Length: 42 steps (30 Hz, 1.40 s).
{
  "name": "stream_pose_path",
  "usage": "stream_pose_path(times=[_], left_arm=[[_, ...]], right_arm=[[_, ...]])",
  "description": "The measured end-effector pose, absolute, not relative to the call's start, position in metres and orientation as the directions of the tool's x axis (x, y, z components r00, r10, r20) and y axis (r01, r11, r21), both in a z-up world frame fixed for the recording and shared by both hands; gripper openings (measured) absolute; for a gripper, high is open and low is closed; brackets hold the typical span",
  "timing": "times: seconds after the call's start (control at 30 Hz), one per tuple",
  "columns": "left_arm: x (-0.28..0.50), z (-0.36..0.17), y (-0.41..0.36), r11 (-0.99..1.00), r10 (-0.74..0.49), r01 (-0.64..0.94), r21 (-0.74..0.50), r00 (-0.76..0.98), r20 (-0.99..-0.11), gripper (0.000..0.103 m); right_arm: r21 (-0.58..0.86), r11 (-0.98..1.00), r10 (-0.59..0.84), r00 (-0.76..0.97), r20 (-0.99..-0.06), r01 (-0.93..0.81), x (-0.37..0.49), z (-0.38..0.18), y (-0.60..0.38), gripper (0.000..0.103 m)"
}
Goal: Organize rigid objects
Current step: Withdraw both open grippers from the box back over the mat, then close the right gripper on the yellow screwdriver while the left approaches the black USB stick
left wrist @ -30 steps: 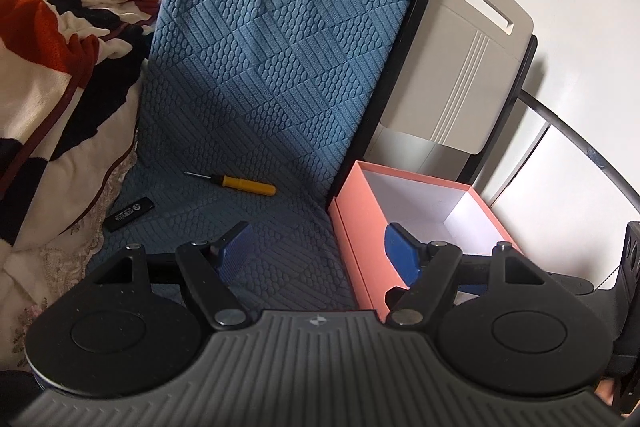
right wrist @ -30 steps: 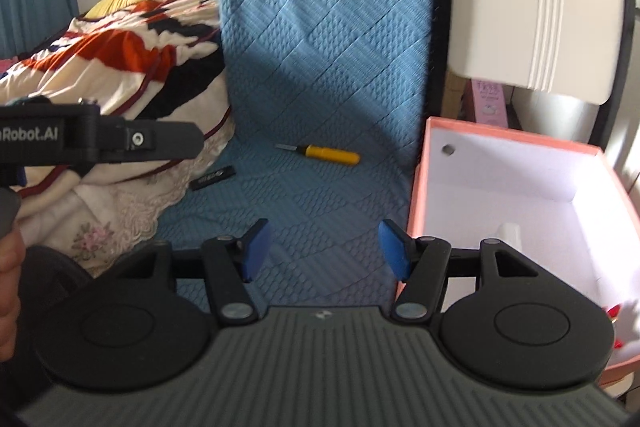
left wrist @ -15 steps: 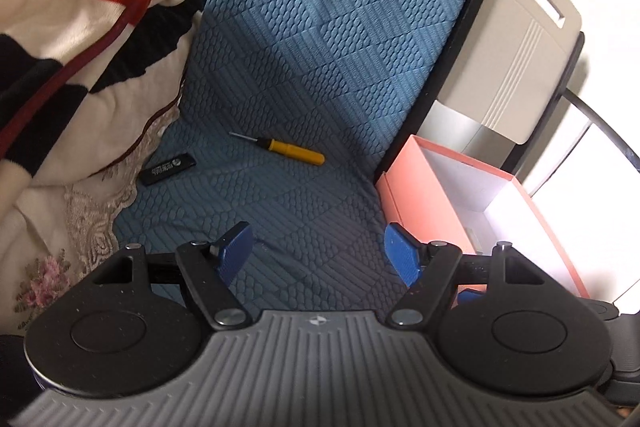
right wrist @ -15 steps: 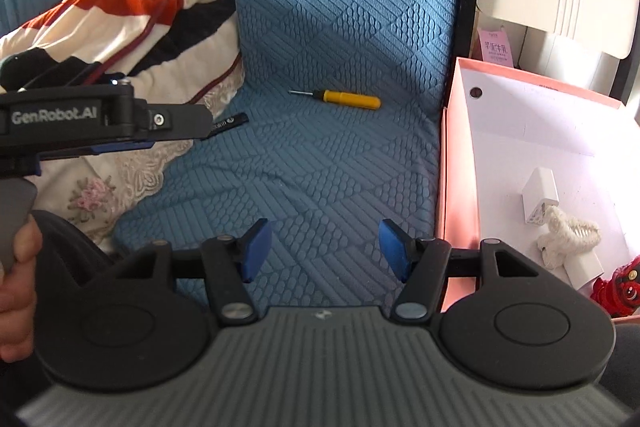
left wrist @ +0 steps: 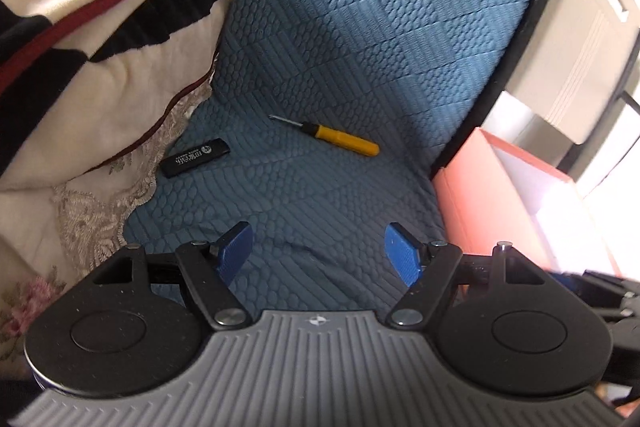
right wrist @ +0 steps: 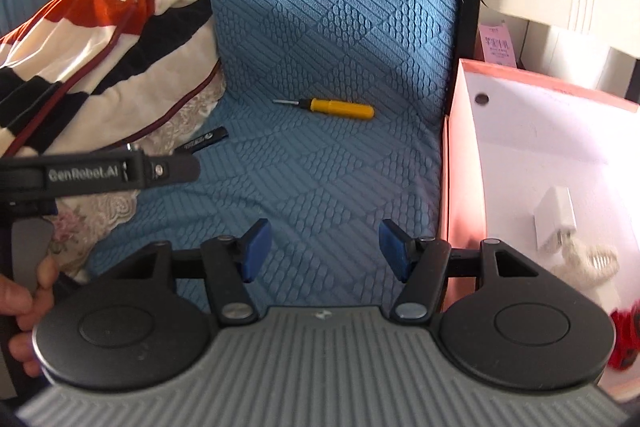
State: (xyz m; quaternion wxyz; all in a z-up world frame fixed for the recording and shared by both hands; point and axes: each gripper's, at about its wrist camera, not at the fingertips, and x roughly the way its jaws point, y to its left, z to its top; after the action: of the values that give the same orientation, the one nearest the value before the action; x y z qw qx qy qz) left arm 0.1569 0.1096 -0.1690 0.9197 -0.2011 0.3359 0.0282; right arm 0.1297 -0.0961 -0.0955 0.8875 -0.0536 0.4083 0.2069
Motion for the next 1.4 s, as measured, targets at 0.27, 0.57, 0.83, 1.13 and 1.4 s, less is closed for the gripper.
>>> stream_pose_path(times=[0.27, 0.57, 0.83, 1.13, 1.4], left_arm=[[0.197, -0.191, 0.119, 0.927, -0.036, -0.231, -0.295, 0.73, -0.683, 0.084], [0.235, -0.214, 0.138, 0.942, 0.024, -0.262, -0.208, 0.673, -0.74, 0.084], [0.264, -0.235, 0.155, 0.943, 0.15, -0.321, -0.088, 0.645, -0.75, 0.084], [0.294, -0.25, 0.159, 0.963, 0.16, -0.269, -0.019, 0.625, -0.764, 0.084], [0.306, -0.252, 0.172, 0.972, 0.104, -0.225, -0.061, 0.654, -0.749, 0.084]], right_arm=[[0.079, 0.897, 0.344, 0.576, -0.741, -0.434, 0.17, -0.106, -0.085, 0.062], [0.064, 0.884, 0.354, 0.572, -0.74, -0.463, 0.221, -0.121, -0.058, 0.062], [0.052, 0.87, 0.356, 0.551, -0.755, -0.49, 0.277, -0.136, -0.032, 0.062], [-0.01, 0.824, 0.328, 0.491, -0.807, -0.567, 0.335, -0.177, -0.006, 0.062], [-0.092, 0.759, 0.318, 0.49, -0.811, -0.644, 0.358, -0.2, 0.011, 0.062]])
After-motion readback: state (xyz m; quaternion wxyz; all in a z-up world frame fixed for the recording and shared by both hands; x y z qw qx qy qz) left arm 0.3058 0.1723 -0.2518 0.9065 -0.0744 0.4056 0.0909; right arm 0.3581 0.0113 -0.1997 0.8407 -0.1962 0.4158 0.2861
